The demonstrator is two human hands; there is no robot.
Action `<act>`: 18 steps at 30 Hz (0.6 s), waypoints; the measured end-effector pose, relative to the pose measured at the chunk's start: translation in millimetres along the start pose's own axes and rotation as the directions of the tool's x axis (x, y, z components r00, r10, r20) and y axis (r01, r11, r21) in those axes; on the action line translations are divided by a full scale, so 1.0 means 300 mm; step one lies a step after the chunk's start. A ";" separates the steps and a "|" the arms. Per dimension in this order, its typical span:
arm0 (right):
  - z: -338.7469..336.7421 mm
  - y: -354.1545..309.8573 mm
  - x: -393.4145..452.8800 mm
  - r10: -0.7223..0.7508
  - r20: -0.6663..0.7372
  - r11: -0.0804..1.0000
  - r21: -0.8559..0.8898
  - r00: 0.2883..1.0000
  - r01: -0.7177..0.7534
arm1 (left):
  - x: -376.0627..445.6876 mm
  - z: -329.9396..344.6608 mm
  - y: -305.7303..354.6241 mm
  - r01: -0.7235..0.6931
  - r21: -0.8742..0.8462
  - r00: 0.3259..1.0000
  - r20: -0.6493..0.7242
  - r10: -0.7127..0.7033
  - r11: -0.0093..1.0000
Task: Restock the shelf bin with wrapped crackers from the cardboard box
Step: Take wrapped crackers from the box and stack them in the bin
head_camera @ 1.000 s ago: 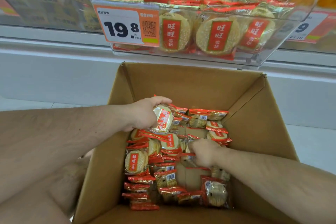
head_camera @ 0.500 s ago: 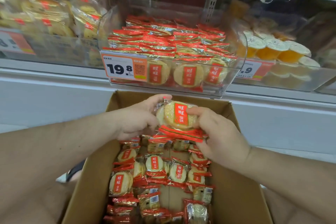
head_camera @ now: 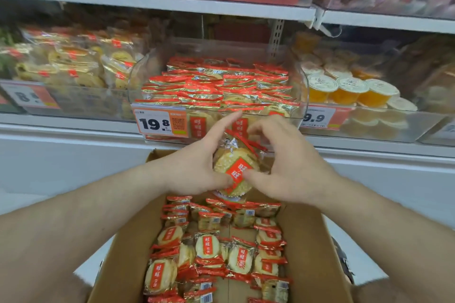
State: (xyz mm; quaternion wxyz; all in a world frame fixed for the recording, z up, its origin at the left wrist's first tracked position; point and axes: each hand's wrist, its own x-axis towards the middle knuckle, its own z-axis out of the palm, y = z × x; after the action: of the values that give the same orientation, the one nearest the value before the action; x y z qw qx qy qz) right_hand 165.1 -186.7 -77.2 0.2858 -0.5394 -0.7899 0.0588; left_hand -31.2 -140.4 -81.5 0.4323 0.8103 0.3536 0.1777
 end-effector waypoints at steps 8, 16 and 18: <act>-0.094 0.065 -0.007 0.176 0.322 0.958 0.160 0.930 -0.237 | 0.052 -0.013 0.091 -0.021 0.189 0.975 0.222 -0.022 0.982; -0.153 0.136 -0.005 0.294 0.298 0.834 0.384 0.908 -0.396 | 0.185 -0.085 0.107 -0.257 0.333 0.962 -0.004 0.274 0.907; -0.178 0.151 -0.013 0.322 0.290 0.853 0.324 0.901 -0.409 | 0.226 -0.125 0.104 -0.304 0.323 0.942 -0.039 0.333 0.896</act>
State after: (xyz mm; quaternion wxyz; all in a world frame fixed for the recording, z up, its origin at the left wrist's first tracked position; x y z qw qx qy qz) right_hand 230.7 -183.2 -52.5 0.2760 -0.6051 -0.6730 0.3237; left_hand 6.2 -81.3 -35.9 0.2468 0.9061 0.2594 0.2255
